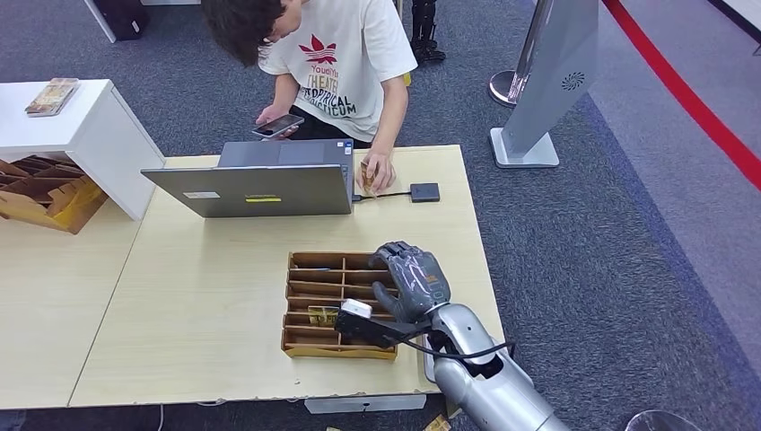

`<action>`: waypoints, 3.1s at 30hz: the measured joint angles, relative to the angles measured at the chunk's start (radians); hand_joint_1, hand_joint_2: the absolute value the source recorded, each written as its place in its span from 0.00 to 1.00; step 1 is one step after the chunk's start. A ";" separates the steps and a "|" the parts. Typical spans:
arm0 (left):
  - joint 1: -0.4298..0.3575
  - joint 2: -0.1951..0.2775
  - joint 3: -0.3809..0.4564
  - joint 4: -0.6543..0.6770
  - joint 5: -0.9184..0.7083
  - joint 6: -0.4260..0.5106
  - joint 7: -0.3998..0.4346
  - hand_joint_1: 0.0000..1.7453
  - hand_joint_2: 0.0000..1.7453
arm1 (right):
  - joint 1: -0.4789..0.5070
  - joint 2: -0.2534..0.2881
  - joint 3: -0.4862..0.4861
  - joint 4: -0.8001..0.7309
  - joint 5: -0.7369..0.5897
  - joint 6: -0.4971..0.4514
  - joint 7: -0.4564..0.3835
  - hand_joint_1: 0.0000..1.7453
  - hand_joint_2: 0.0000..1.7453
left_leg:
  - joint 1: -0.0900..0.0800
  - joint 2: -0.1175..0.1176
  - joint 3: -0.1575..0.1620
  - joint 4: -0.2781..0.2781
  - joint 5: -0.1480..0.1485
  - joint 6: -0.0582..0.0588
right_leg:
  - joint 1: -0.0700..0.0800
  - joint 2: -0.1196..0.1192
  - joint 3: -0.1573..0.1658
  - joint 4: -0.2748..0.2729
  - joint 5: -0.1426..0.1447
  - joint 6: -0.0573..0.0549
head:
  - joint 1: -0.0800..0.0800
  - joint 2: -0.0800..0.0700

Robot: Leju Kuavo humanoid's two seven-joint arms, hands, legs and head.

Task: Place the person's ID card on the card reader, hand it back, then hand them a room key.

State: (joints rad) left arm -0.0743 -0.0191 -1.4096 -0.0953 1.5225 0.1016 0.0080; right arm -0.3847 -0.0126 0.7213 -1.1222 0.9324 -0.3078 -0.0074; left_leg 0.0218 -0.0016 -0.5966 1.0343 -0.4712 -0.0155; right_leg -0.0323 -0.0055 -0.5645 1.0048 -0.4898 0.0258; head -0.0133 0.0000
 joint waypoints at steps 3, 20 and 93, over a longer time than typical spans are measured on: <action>0.000 0.000 0.000 0.000 0.000 0.000 0.000 0.00 0.00 | -0.001 0.000 -0.002 0.002 0.000 0.000 0.000 0.93 1.00 | 0.000 0.000 0.000 0.000 0.000 0.000 | 0.000 0.000 0.000 0.000 0.000 0.000 | 0.000 0.000; 0.000 0.000 -0.001 0.000 0.000 0.000 0.000 0.00 0.00 | -0.011 0.000 -0.006 0.016 0.001 0.004 0.000 1.00 1.00 | 0.000 0.000 0.001 0.000 0.000 0.000 | 0.000 0.000 0.000 0.000 0.000 0.000 | 0.000 0.000; 0.000 -0.014 0.001 0.000 -0.003 0.035 -0.034 0.00 0.00 | 0.047 0.080 -0.324 -0.652 -0.725 -0.129 -0.286 1.00 1.00 | 0.000 0.000 0.000 0.000 0.001 0.000 | 0.000 0.000 0.001 0.000 0.000 0.000 | 0.000 0.000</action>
State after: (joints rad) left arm -0.0739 -0.0330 -1.4081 -0.0953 1.5194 0.1364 -0.0261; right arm -0.3382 0.0676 0.3973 -1.7738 0.2073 -0.4364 -0.2939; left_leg 0.0215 -0.0020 -0.5964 1.0343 -0.4706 -0.0151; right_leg -0.0326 -0.0060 -0.5636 1.0050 -0.4894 0.0262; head -0.0132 0.0000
